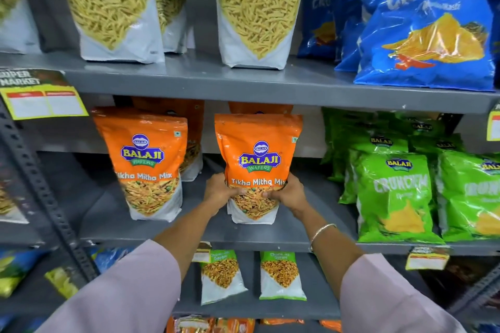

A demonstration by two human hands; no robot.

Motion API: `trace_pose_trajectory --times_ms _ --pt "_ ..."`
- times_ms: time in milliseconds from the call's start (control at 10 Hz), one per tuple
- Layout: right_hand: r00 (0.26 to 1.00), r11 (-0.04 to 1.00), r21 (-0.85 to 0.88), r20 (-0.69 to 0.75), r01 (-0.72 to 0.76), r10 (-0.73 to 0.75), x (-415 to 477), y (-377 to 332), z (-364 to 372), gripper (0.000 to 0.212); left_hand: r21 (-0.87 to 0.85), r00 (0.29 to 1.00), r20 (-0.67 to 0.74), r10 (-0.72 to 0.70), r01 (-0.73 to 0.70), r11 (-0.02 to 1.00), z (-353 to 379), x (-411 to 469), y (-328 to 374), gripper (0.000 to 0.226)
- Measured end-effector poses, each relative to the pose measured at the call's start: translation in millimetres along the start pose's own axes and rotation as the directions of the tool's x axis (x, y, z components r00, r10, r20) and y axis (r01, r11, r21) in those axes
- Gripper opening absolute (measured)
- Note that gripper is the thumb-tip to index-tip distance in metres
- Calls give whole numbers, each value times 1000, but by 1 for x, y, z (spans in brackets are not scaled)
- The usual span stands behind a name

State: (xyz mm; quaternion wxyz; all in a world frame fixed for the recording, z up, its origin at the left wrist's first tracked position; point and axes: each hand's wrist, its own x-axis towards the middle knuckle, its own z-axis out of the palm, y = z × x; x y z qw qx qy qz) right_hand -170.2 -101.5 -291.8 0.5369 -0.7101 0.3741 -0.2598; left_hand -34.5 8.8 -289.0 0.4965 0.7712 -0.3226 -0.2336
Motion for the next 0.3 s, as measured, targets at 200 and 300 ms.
trace_pose_trajectory --times_ms 200,300 --pt "999 999 18 27 -27 27 3 4 -1 64 -2 999 32 -1 1 1000 1 5 -6 54" --pt "999 999 5 22 -41 41 0 -4 -4 70 38 999 39 -4 2 999 0 3 -2 69"
